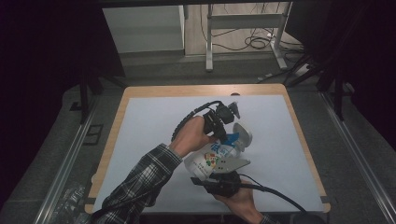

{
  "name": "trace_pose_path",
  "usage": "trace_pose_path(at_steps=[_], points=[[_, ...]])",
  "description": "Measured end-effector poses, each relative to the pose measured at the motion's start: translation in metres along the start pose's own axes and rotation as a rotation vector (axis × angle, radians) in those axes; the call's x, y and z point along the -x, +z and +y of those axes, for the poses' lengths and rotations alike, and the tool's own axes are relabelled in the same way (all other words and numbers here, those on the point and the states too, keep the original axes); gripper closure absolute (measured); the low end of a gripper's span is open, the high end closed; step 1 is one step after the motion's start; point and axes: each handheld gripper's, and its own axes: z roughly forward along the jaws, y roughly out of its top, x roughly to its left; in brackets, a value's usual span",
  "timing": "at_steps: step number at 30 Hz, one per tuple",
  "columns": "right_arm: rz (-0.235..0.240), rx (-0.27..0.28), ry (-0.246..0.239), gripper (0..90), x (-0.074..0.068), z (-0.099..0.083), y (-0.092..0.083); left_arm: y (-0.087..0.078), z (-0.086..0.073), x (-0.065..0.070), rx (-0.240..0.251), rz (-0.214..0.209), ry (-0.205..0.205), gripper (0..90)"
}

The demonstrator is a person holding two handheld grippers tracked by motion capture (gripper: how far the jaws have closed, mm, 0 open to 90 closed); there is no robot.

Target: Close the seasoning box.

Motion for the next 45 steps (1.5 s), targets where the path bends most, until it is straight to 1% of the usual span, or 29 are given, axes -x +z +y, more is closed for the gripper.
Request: trace_pose_path(at_steps=[18,19,22,45], points=[[-0.004,0.001,-0.006,76.1,-0.0009,0.0021,0.0,0.0002,0.0016,-0.0005,-0.013,-0.001,0.006,89.9],[-0.003,-0.001,-0.001,76.1,-0.0016,0.0025,-0.0002,0.0001,0.0017,-0.0004,-0.013,-0.001,0.006,89.9],[-0.006,0.001,-0.014,76.1,-0.0014,0.0029,0.0002,0.0001,0.0017,-0.0005,-0.015,-0.001,0.006,89.9],[-0.012,0.007,-0.021,76.2,-0.0022,0.0049,0.0001,0.0006,0.0027,-0.0013,-0.022,-0.005,0.005,89.9]])
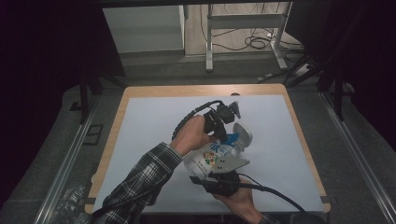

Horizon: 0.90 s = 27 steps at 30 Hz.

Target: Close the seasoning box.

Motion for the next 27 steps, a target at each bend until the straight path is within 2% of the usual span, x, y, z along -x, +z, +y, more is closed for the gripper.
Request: trace_pose_path(at_steps=[27], points=[[0.002,0.005,-0.001,76.2,-0.0014,0.0008,-0.0002,-0.0006,-0.0008,-0.0003,-0.004,0.0,0.0,89.9]])
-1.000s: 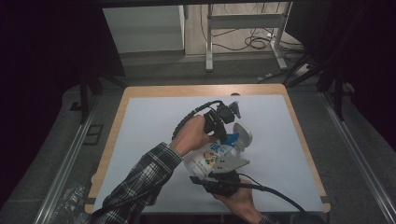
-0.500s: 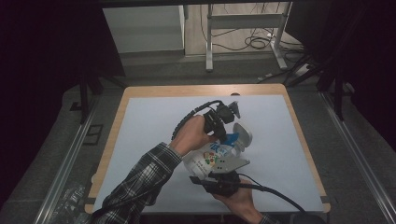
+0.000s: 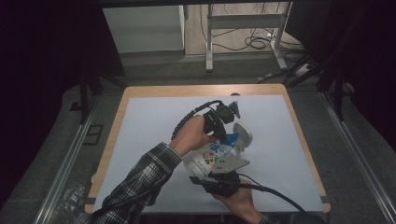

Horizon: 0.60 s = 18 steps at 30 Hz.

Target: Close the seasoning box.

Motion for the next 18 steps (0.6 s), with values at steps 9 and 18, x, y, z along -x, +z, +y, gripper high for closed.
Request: trace_pose_path(at_steps=[9,18], points=[[-0.001,0.002,0.0,76.3,0.0,0.0002,-0.0001,0.0006,0.0006,-0.0003,-0.002,-0.001,0.001,89.9],[0.0,0.007,0.001,76.3,0.0001,0.001,-0.0007,0.0015,0.0015,-0.0003,-0.007,-0.002,0.0,89.9]])
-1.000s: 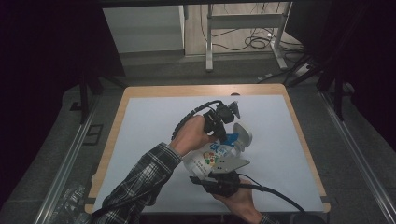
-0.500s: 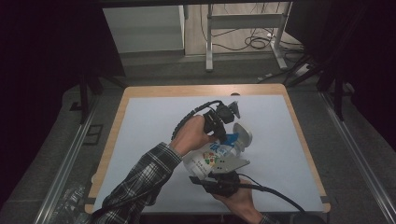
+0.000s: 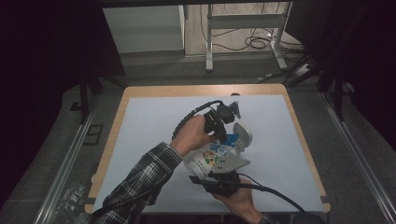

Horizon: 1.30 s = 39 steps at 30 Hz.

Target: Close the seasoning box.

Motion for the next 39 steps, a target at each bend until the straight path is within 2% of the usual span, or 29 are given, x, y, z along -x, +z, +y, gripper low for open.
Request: trace_pose_path(at_steps=[39], points=[[-0.004,0.011,-0.014,76.5,0.0008,0.0027,-0.0023,0.0019,0.0042,-0.0014,-0.029,-0.003,0.003,89.9]])
